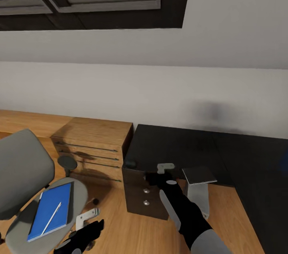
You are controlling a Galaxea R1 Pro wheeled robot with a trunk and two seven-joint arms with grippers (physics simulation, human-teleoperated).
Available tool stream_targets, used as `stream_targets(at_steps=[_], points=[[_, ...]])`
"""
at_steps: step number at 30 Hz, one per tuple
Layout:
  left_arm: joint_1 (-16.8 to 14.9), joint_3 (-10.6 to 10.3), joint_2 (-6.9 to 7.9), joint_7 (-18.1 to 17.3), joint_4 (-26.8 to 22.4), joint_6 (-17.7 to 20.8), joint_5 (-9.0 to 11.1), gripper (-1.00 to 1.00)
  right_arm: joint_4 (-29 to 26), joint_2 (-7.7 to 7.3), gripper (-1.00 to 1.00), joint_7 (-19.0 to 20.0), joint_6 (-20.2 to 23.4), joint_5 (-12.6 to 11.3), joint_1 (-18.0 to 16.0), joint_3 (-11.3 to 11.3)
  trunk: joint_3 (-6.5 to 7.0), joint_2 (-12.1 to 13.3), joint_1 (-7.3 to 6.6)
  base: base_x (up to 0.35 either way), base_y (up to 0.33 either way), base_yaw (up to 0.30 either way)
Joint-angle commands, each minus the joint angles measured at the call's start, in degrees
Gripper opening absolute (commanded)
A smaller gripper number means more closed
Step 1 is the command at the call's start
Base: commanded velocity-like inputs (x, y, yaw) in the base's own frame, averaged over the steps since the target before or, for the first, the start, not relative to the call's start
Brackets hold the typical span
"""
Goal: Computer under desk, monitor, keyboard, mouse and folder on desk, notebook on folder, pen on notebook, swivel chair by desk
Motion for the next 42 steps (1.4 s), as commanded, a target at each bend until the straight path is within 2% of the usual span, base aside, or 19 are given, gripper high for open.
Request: stream_targets(at_steps=[1,2,3,7,15,21,26,30,34,36,42], points=[[-0.1,0.8,0.47,0.5,0.4,0.1,0.7,1.00,0.6,0.00,1.00,0.6,0.3,-1.3,-0.1,0.1,-0.11,-0.1,0.07,0.329,0.000,0.000],[-0.1,2.0,0.85,0.4,0.2,0.1,0.8,1.00,1.0,-0.35,1.00,1.4,0.3,-1.8,-0.1,0.2,-0.11,-0.1,0.07,0.329,0.000,0.000],[-0.1,4.0,1.25,0.3,-1.3,0.2,0.9,1.00,1.5,-2.28,1.00,2.5,0.3,-2.6,-0.1,0.3,-0.11,-0.1,0.07,0.329,0.000,0.000],[-0.2,4.9,1.45,0.3,-2.0,0.2,0.9,1.00,1.6,-3.41,1.00,2.6,0.2,-2.6,-0.1,0.3,-0.13,-0.1,0.07,0.329,0.000,0.040],[-0.2,5.1,1.54,0.3,-3.1,0.5,0.9,1.00,1.8,-3.81,1.00,2.5,0.2,-2.3,-0.1,0.4,-0.37,-0.1,0.07,0.321,0.000,0.195],[-0.2,3.4,1.38,0.3,-3.2,0.4,0.9,1.00,2.0,-3.76,1.00,2.5,0.2,-2.2,-0.1,0.5,-0.60,-0.1,0.07,0.137,0.000,0.235],[-0.2,3.0,1.39,0.3,-3.3,0.4,0.9,1.00,2.0,-3.76,1.00,2.8,0.2,-2.3,-0.1,0.6,-0.79,-0.1,0.07,0.020,0.000,0.237],[-0.2,2.9,1.39,0.2,-3.4,0.4,0.9,1.00,2.5,-3.71,1.00,3.0,0.2,-2.3,-0.1,2.3,-0.97,-0.1,0.07,0.010,0.000,0.237],[-0.2,2.9,1.38,0.3,-3.5,0.4,0.9,1.00,3.1,-3.73,1.00,3.1,0.2,-2.4,-0.1,8.9,-1.16,-0.1,0.07,0.197,0.000,0.233],[-0.2,2.9,1.33,0.3,-3.4,0.4,0.9,1.00,3.2,-3.75,1.00,3.4,0.2,-2.4,-0.1,10.8,-1.26,-0.1,0.07,0.281,0.000,0.182],[-0.2,2.9,1.29,0.3,-3.4,0.4,1.0,1.00,3.3,-3.95,1.00,4.3,0.2,-2.4,-0.1,12.0,-1.36,-0.1,0.07,0.109,0.000,0.055]])
